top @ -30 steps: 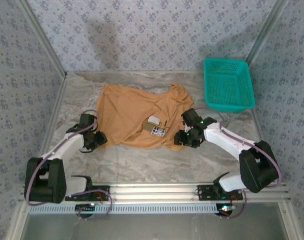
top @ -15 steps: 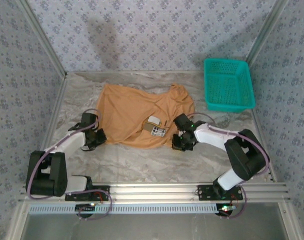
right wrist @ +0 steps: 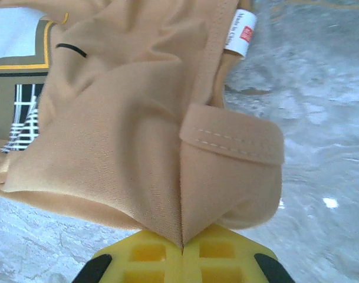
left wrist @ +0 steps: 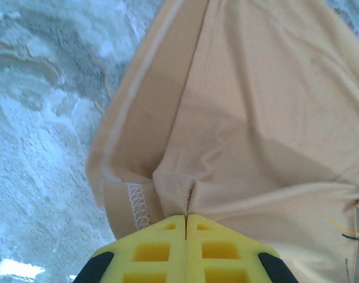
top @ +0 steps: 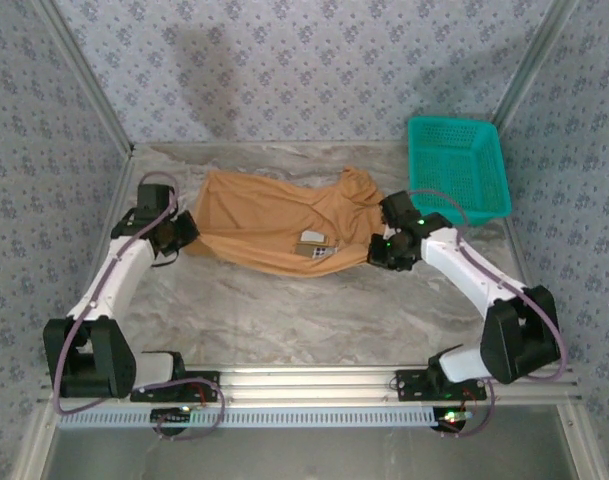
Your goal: Fold the inside-out t-shirt
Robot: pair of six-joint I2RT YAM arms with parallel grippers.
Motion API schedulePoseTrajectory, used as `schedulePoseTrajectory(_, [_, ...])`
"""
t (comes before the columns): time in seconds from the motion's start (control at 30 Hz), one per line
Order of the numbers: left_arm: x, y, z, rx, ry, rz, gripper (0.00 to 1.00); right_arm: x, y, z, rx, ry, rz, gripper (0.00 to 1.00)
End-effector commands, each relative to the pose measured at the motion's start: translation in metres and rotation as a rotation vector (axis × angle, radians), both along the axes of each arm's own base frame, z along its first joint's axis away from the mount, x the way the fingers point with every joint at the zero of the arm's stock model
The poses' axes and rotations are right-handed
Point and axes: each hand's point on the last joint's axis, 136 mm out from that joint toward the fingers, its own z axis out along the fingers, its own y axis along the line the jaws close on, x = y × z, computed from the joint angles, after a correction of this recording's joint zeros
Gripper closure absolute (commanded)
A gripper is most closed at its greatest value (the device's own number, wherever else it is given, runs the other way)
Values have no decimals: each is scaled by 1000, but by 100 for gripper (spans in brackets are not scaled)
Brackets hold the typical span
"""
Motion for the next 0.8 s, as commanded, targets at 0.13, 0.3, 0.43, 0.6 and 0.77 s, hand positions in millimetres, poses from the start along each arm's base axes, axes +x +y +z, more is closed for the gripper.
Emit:
schedulePoseTrajectory(0.13, [36,-3,9,-35,14,-36,100,3,-19,16,7,17,-13,100])
schedulePoseTrajectory(0.3, [64,-14,-14,-90,66,-70,98,17,-19,0,0,64,-12,100])
schedulePoseTrajectory(0.43, [90,-20,-39,-122,122,-91,90,29,-19,-14,-18,89,-19,100])
schedulePoseTrajectory(0.6, [101,-10,-48,-109,151,-74,54,40,-18,-26,-29,114,-15,100])
schedulePoseTrajectory(0.77, [74,21,-47,-42,154,-4,59,43,-17,-27,-31,113,-7,100])
